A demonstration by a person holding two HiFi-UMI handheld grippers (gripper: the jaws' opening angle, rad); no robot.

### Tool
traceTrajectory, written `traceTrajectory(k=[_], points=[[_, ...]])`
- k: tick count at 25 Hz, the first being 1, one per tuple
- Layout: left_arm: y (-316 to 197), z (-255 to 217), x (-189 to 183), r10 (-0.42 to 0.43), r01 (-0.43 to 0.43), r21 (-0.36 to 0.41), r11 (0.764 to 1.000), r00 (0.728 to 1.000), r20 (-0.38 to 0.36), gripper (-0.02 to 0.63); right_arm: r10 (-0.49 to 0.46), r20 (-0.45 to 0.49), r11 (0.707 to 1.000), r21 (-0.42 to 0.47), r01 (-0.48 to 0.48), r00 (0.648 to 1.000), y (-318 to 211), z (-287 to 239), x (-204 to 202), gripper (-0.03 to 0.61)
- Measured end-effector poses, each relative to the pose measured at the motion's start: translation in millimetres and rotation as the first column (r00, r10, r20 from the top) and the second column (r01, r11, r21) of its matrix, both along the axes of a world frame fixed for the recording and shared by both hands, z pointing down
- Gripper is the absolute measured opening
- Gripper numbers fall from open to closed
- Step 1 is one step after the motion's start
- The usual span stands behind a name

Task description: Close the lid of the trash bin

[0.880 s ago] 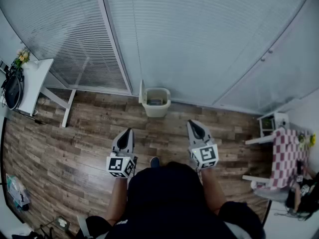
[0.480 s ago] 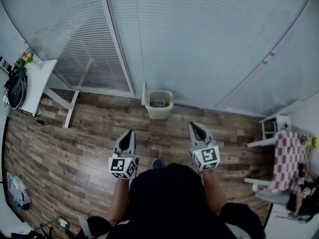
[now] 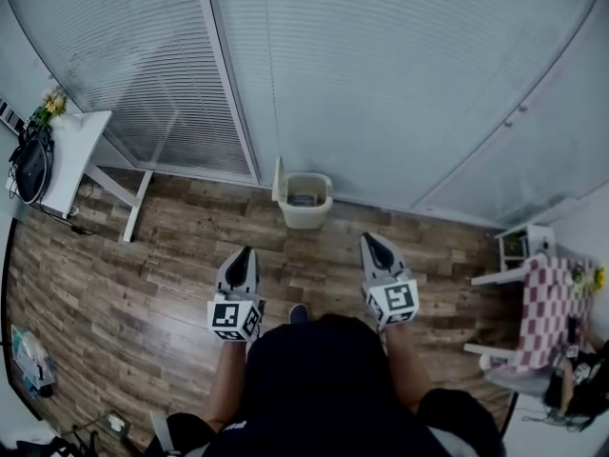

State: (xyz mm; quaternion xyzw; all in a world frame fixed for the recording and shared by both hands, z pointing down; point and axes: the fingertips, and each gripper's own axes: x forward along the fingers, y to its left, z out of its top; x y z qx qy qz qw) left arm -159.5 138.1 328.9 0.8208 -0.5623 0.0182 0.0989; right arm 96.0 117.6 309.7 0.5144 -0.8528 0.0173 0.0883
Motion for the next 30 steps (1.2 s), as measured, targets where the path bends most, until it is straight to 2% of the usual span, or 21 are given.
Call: traceTrajectory(k=[2,3,4,5,7,20,26,30], points=[[-2,-2,0,-0.001,0.001,0.014,1.000,1.000,-0.007,0.011,0.005,0.000,1.000,-0.003,-0.005,1.000,-1,0,1,0.003],[-3,-2,-1,0.000,0.000,0.019,1.000,1.000,-0.009,0.046,0.007,-0.002,1.000,-0.001,-0.007,1.000,-1,0,2,0.003],[-4,-2,-1,0.002,-0.002,0.019,1.000,1.000,-0.012,0.149,0.009,-0.003,1.000,0.001,-0.009,1.000,-1,0,1,0.003],[-6,0,-2,0.005,-0.005,0.016,1.000,1.000,-0.014,0.220,0.011,-0.005,1.000,0.002,-0.011,1.000,-2,1,0,0.003],[-8,3,-4,0.009,-0.009,0.011,1.000,1.000,-0.006,0.250,0.014,-0.006,1.000,-0.001,-0.014,1.000,-2,2,-2,0.003],[-26,13,-14,0.023,-0.024,-0.029,0.999,1.000,-0.017,0.267,0.068,0.007,0.997,-0.042,-0.068,0.998,2,11,-2,0.003],[-48,23,-8,0.039,-0.041,-0.058,0.997,0.999,-0.026,0.267,0.093,-0.004,0.992,-0.083,-0.093,0.996,-12,19,7,0.003],[-68,22,-6,0.035,-0.036,-0.055,0.998,0.999,-0.029,0.265,0.089,0.012,0.995,-0.046,-0.089,0.996,-36,20,12,0.003]])
